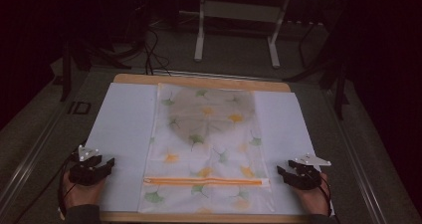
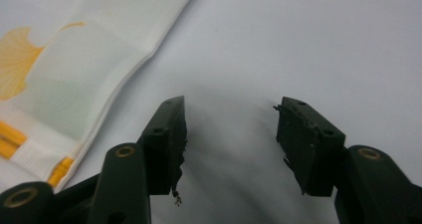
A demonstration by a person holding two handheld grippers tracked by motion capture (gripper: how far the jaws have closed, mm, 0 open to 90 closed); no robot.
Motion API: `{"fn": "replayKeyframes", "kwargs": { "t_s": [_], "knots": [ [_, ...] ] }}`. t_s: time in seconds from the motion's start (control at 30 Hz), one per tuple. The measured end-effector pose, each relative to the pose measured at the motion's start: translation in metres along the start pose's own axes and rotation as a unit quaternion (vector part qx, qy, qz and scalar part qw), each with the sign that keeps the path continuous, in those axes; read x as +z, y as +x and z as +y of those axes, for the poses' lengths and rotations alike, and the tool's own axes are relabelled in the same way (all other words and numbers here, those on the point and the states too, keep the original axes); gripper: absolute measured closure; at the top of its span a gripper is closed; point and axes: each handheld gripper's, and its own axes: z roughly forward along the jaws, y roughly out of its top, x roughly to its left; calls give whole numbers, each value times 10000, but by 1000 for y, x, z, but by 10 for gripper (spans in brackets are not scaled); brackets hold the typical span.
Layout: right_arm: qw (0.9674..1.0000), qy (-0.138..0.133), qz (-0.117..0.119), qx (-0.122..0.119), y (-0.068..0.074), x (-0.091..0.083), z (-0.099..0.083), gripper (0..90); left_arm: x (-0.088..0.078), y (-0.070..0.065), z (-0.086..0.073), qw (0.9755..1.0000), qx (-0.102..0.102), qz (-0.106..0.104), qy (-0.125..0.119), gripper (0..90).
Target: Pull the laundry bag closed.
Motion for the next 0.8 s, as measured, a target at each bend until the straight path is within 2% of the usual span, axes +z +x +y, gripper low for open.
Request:
{"fn": "replayKeyframes", "kwargs": {
  "t_s": [0.17,0.5,0.8],
  "knots": [
    [9998,49,25,-204,7,1,4,468,-2,-3,1,9997,223,-83,-59,530],
    [9991,71,169,-383,18,2,12,490,-5,-11,3,9981,429,-432,-74,529],
    [9976,25,399,-568,30,3,21,484,-5,-13,4,9973,546,-487,15,539]
  ]
}}
